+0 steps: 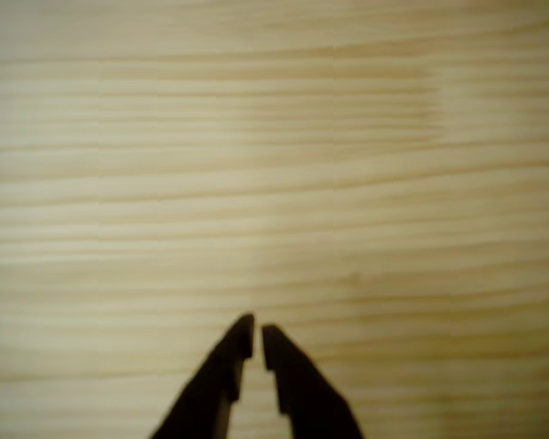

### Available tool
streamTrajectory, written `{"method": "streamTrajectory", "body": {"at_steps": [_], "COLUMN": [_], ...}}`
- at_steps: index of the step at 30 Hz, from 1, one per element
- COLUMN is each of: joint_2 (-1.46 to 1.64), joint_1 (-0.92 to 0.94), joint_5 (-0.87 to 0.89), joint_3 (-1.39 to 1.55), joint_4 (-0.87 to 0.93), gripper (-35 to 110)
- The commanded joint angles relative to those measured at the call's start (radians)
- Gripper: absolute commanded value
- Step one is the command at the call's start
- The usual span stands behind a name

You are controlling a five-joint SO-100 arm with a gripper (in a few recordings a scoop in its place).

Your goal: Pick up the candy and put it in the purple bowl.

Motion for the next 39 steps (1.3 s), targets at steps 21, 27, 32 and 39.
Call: {"method": "streamTrajectory", "body": {"at_steps": [21, 27, 32, 39], "joint_2": [0.014, 0.014, -0.067, -0.354], "joint_1": [-0.086, -0.124, -0.178, -0.319], "joint_5": [0.040, 0.011, 0.018, 0.052], "joint_3": [-0.181, -0.273, -0.376, -0.618], "joint_4": [0.172, 0.225, 0.224, 0.239], "gripper": [-1, -1, -1, -1]}}
